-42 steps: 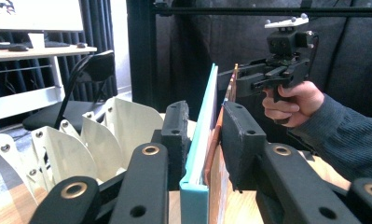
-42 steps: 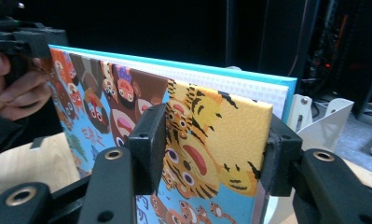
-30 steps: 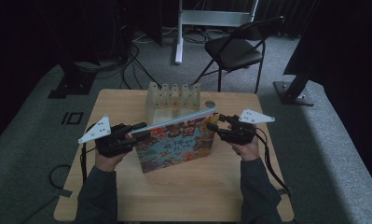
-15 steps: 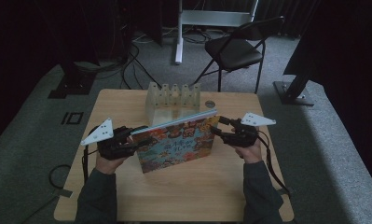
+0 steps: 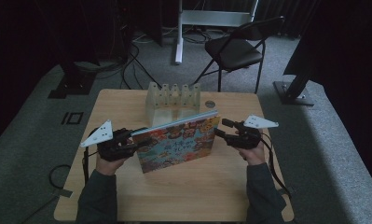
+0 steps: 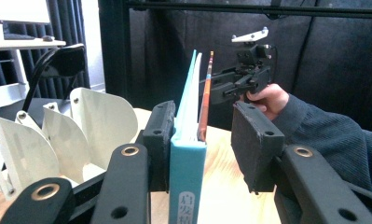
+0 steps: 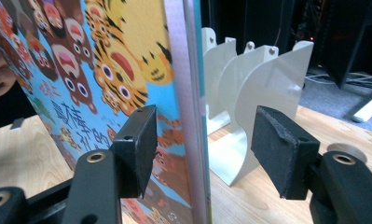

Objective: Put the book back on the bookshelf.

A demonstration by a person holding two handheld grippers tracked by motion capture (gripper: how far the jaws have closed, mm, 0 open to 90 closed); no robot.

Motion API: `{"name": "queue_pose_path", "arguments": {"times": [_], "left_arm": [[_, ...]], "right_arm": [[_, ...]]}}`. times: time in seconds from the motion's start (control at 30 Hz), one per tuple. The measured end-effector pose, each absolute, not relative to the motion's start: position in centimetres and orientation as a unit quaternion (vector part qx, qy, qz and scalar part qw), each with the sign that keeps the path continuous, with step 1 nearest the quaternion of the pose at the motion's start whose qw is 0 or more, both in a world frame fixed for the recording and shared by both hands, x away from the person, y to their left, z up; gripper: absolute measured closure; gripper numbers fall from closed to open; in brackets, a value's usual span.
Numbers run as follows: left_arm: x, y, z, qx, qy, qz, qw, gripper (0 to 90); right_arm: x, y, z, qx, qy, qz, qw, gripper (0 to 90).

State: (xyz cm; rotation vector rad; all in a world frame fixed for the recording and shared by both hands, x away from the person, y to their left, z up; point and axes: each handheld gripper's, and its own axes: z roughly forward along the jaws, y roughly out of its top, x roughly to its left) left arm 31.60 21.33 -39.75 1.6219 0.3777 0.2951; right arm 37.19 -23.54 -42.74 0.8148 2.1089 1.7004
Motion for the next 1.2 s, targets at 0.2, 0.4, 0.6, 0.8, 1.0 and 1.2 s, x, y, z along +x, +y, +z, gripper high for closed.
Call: {"name": "queue_pose_path", "arguments": {"times": [0.2, 0.4, 0.6, 0.8, 1.0, 1.2], "left_arm": [[31.8, 21.1, -40.0, 0.719, 0.168, 0.128, 0.662, 60.4], [32.1, 20.4, -40.5, 0.725, 0.169, 0.127, 0.655, 59.1], [32.3, 20.0, -40.7, 0.731, 0.168, 0.133, 0.648, 63.5], [32.3, 19.6, -40.8, 0.730, 0.170, 0.138, 0.647, 64.4], [32.3, 19.2, -41.1, 0.727, 0.168, 0.147, 0.649, 61.0], [32.7, 18.6, -41.6, 0.732, 0.167, 0.141, 0.645, 60.0]], "right_arm": [[37.2, -23.7, -43.3, 0.291, 0.741, 0.584, 0.159, 40.3], [37.2, -24.0, -43.7, 0.298, 0.744, 0.575, 0.164, 40.3], [37.2, -24.2, -44.3, 0.306, 0.744, 0.571, 0.166, 40.3], [37.2, -24.4, -44.7, 0.311, 0.745, 0.565, 0.170, 40.3], [37.2, -24.7, -45.8, 0.322, 0.749, 0.553, 0.169, 40.3], [37.2, -25.3, -46.4, 0.334, 0.746, 0.550, 0.174, 40.2]]}}
